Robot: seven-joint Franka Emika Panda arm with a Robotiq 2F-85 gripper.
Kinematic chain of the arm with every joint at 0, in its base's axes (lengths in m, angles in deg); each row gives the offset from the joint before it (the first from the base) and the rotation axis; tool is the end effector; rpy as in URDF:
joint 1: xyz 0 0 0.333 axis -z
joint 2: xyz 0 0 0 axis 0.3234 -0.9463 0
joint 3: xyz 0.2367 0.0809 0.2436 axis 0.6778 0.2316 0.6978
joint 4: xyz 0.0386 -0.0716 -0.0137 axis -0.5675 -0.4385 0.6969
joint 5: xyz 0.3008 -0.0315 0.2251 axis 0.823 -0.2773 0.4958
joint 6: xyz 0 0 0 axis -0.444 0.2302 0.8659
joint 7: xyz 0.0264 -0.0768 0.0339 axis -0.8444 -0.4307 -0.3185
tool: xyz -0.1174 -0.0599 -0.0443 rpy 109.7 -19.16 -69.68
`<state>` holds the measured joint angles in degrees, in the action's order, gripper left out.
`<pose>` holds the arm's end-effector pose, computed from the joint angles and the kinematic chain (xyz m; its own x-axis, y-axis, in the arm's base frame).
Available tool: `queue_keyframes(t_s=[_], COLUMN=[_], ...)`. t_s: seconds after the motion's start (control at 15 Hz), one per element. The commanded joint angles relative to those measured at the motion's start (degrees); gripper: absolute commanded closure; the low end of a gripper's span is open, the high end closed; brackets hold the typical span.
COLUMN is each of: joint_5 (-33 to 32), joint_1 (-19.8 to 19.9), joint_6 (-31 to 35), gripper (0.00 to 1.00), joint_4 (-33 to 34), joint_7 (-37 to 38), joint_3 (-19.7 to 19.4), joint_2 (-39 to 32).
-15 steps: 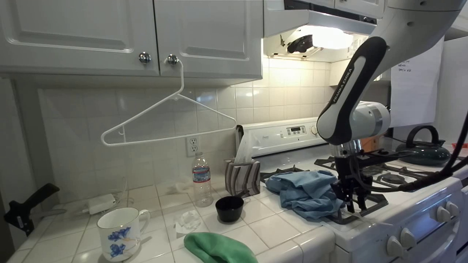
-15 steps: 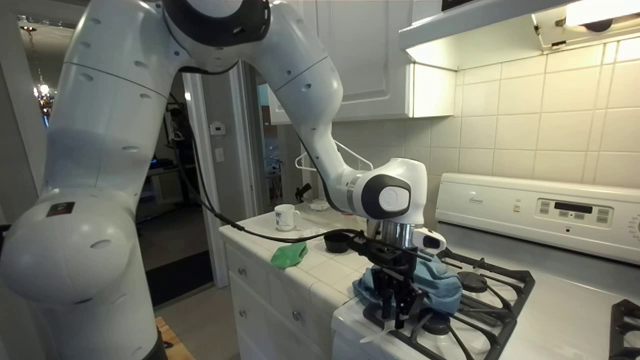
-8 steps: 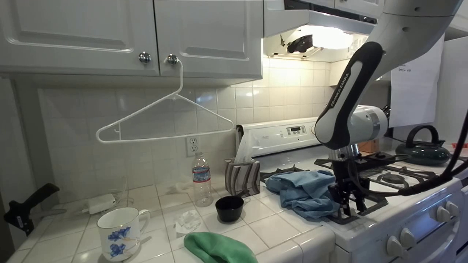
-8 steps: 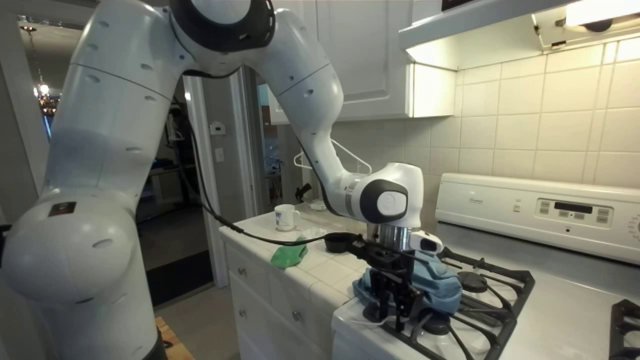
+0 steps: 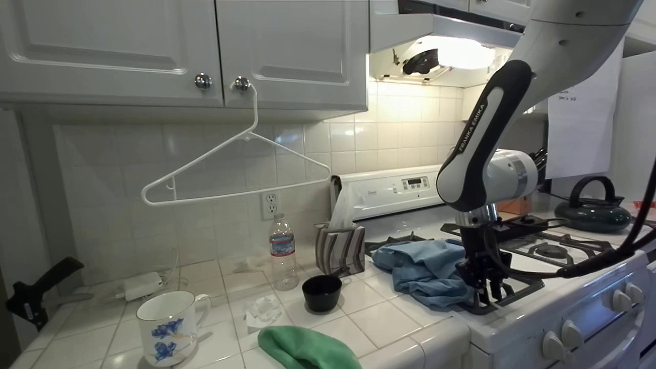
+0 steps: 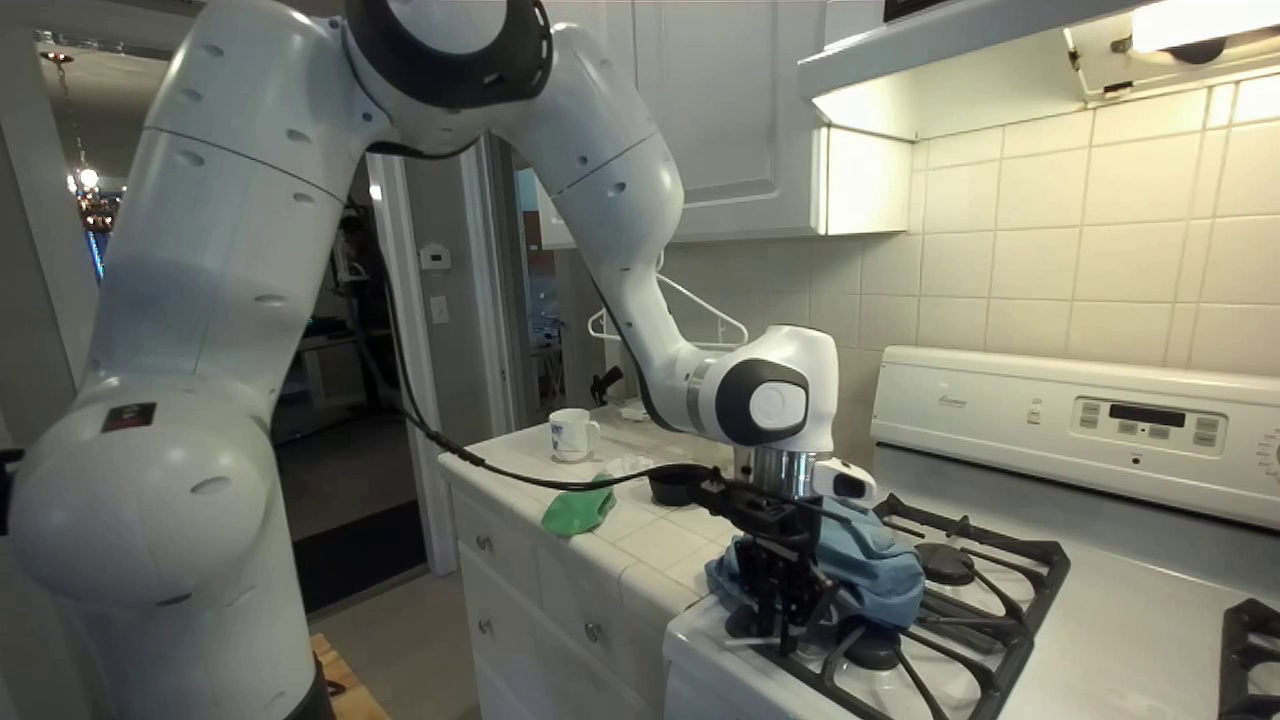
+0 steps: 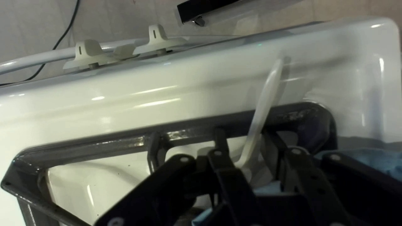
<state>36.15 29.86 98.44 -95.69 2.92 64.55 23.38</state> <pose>0.4809 -0.2094 0.1957 0.9361 -0.3088 -0.1686 -0.2917 -0.9491 0.1186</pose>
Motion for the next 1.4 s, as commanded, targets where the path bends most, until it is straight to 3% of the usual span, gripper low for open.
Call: queue_keyframes(t_s=[0.0, 0.13, 0.4, 1.13, 1.33], joint_5=[-1.3, -1.4, -1.8, -1.5, -0.4], joint_1=[-0.3, -0.3, -1.1, -0.9, -0.6], joint_6=[1.1, 1.0, -0.8, -16.1, -12.6], gripper=[0.95, 1.00, 0.98, 0.98, 0.98], joint_4=[0.0, 0.0, 0.2, -0.8, -3.4], joint_7=[-0.1, 0.1, 2.9, 8.0, 6.2], joint_3=[0.0, -0.2, -1.0, -2.4, -1.6], joint_2=[-1.2, -1.2, -0.6, 10.8, 14.3])
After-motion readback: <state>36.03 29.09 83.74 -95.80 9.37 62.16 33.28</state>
